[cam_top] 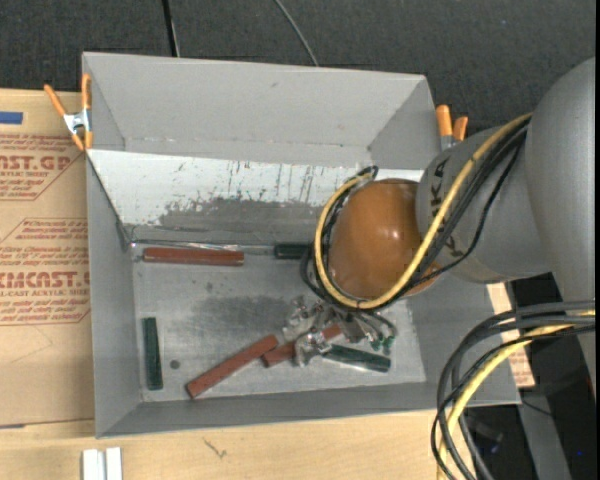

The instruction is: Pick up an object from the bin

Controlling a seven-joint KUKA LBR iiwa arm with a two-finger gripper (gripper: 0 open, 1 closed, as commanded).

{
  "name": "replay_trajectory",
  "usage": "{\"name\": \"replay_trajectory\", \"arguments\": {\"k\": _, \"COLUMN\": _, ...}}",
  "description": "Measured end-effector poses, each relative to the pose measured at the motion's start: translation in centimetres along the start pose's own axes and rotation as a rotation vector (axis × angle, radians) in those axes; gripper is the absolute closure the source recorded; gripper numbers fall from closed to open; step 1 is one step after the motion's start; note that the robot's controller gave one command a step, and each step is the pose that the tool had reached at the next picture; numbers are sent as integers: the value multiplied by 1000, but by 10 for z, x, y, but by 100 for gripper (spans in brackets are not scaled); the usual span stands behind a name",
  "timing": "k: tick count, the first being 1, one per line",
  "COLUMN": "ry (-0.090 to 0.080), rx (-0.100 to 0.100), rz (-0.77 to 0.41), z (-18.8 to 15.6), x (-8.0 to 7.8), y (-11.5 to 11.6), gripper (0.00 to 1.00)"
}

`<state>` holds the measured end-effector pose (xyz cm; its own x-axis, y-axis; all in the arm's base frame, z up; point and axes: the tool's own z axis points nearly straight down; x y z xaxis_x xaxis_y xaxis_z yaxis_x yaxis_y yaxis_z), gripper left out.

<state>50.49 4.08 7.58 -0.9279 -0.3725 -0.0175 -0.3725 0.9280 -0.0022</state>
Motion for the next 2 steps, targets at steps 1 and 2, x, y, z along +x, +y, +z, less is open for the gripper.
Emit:
{"name": "replay_trajectory", "arguments": {"k": 1, "ry": 0, "rx": 0, "rz": 0, "z": 0, "x": 0, "y": 0, "gripper": 100}}
{"name": "replay_trajectory", "arguments": {"k": 2, "ry": 7, "rx": 1, "rz": 56, "z": -190, "x": -22, "y": -6, "gripper": 100}}
